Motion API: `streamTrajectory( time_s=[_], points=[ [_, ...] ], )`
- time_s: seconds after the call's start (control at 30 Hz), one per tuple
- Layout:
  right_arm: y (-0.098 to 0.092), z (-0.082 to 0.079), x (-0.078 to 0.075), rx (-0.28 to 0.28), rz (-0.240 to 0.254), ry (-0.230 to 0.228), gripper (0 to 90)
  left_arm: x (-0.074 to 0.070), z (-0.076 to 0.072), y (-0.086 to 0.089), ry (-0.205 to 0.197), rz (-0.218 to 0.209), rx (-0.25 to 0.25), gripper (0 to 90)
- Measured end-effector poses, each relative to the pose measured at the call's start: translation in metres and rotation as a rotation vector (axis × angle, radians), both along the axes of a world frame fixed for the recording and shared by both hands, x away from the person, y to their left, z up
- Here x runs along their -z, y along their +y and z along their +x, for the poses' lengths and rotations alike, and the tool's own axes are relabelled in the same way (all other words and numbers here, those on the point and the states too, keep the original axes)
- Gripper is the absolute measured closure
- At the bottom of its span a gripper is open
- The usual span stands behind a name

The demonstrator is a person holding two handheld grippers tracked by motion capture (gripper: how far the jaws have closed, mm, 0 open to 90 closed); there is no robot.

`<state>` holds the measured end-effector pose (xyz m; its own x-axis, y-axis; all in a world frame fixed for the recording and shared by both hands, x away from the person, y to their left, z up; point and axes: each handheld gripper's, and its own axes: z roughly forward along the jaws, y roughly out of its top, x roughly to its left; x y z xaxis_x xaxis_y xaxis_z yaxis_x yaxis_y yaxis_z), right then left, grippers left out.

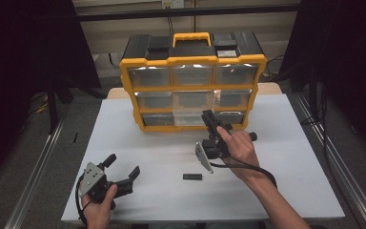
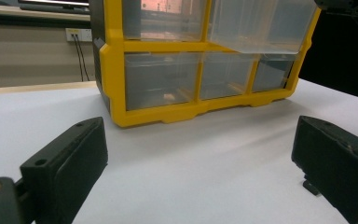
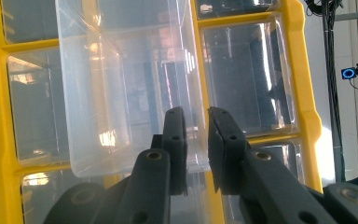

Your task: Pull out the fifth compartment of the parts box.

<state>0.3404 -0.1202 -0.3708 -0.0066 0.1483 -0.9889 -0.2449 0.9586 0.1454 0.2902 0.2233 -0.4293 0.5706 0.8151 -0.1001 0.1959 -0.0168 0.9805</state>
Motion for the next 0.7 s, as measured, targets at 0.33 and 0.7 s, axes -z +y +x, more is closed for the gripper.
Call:
streamTrajectory(
  time_s=[0.33, 0.7],
  points=[
    [0.0001, -0.0035, 0.0, -0.002, 0.001, -0.002, 78.3, 0.0002, 0.0003, -0.0004, 0.002, -0.001, 0.003, 3.6],
    [-0.0001, -0.0034, 0.0003, -0.002, 0.008, -0.003, 78.1, 0.0001, 0.0001, -0.0003, 0.002, 0.001, 0.002, 3.6]
  ],
)
